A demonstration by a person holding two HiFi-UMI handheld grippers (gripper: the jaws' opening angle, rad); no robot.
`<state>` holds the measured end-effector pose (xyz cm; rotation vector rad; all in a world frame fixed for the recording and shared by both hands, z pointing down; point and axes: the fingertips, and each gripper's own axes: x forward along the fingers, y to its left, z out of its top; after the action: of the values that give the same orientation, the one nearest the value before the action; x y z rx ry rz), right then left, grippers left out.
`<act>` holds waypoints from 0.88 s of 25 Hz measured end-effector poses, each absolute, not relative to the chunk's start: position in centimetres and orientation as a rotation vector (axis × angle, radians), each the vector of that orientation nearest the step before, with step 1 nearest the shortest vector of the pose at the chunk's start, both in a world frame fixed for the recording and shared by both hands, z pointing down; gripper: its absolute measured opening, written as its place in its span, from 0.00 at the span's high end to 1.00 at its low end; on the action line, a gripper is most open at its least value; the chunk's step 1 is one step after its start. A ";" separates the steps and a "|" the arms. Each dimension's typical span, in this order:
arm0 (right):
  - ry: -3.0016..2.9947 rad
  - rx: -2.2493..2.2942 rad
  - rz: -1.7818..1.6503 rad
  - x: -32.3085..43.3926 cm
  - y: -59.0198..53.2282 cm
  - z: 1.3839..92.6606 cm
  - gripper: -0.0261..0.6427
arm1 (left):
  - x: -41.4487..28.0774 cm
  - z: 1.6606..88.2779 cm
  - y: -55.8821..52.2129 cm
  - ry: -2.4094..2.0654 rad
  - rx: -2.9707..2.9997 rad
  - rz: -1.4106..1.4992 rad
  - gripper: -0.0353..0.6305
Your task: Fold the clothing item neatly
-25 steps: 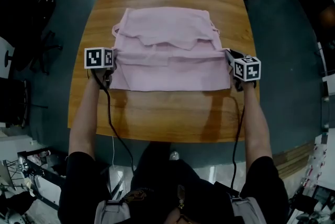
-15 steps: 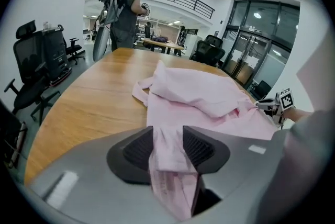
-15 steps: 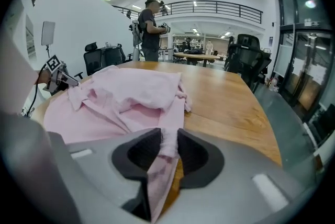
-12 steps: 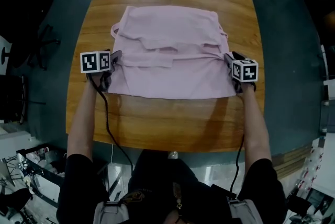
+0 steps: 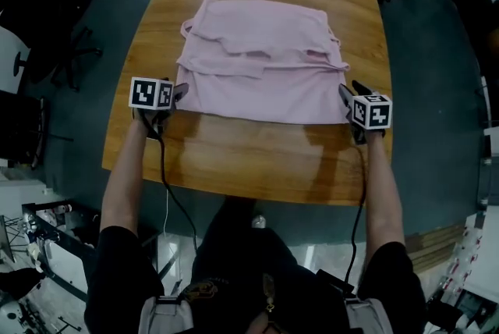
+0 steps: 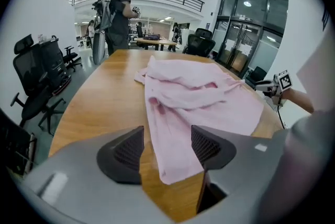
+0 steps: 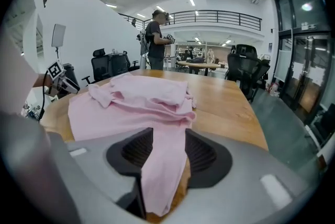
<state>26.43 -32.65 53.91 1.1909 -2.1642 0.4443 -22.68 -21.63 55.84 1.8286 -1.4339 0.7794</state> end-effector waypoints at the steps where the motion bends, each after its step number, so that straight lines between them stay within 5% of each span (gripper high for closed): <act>1: -2.163 1.177 0.451 26.2 -31.4 54.3 0.69 | -22.5 56.5 -20.5 -1.432 1.817 0.803 0.50; 8: -2.097 1.121 0.511 27.2 -25.8 57.6 0.69 | -21.3 59.9 -16.5 -1.430 1.749 0.832 0.52; 14: -2.044 1.124 0.591 28.4 -25.7 60.2 0.69 | -21.8 60.1 -16.9 -1.457 1.723 0.799 0.80; 18: -2.043 1.075 0.604 27.5 -24.7 60.3 0.87 | -22.8 60.1 -16.0 -1.461 1.727 0.838 0.85; 22: -2.052 1.084 0.621 28.3 -22.4 60.2 0.89 | -22.9 59.9 -13.7 -1.456 1.713 0.862 0.86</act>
<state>28.26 -22.42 60.21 1.0839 -2.0520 0.6213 -22.93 -13.65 59.94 1.7126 -1.4557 0.8621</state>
